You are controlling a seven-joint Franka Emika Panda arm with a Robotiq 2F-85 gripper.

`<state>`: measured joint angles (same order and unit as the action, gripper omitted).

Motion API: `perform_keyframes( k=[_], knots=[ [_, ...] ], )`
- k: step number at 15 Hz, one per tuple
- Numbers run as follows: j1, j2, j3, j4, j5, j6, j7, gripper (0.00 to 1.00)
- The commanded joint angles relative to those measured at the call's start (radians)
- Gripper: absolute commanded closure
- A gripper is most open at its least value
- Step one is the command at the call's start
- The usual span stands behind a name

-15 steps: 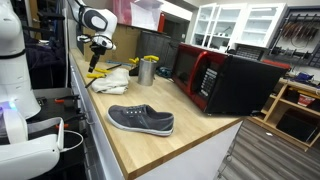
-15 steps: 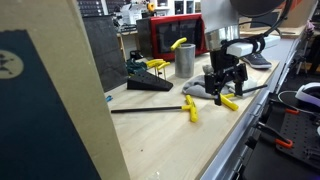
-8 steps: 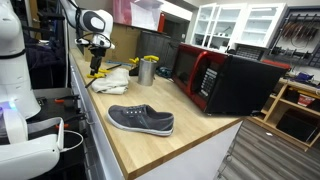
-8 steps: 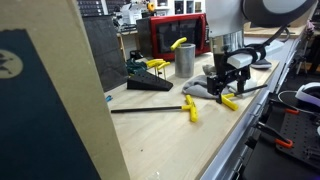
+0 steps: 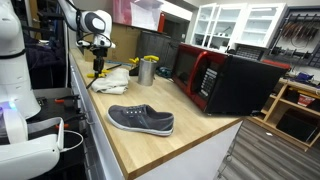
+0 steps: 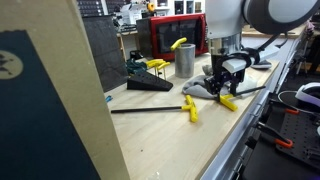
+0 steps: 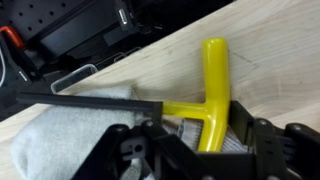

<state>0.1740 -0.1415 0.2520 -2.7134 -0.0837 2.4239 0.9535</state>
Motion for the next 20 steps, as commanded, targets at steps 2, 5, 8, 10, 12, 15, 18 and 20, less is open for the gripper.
perform_keyframes(
  k=[2,5,8,10,12,15,18,20],
  knots=[
    [0.005,0.012,0.015,-0.009,-0.001,0.042,0.037,0.63],
    [0.010,0.010,0.018,-0.008,-0.002,0.045,0.034,0.76],
    [0.008,0.013,0.025,-0.002,-0.029,0.047,0.031,1.00],
    [0.003,0.024,0.027,0.003,-0.051,0.049,0.034,1.00],
    [0.001,0.037,0.026,0.010,-0.071,0.048,0.032,0.99],
    [0.007,0.036,0.024,0.011,-0.055,0.045,0.015,0.71],
    [0.021,0.020,0.017,0.003,0.013,0.036,-0.031,0.51],
    [0.031,-0.002,0.019,-0.007,0.053,0.026,-0.043,0.35]
  ],
)
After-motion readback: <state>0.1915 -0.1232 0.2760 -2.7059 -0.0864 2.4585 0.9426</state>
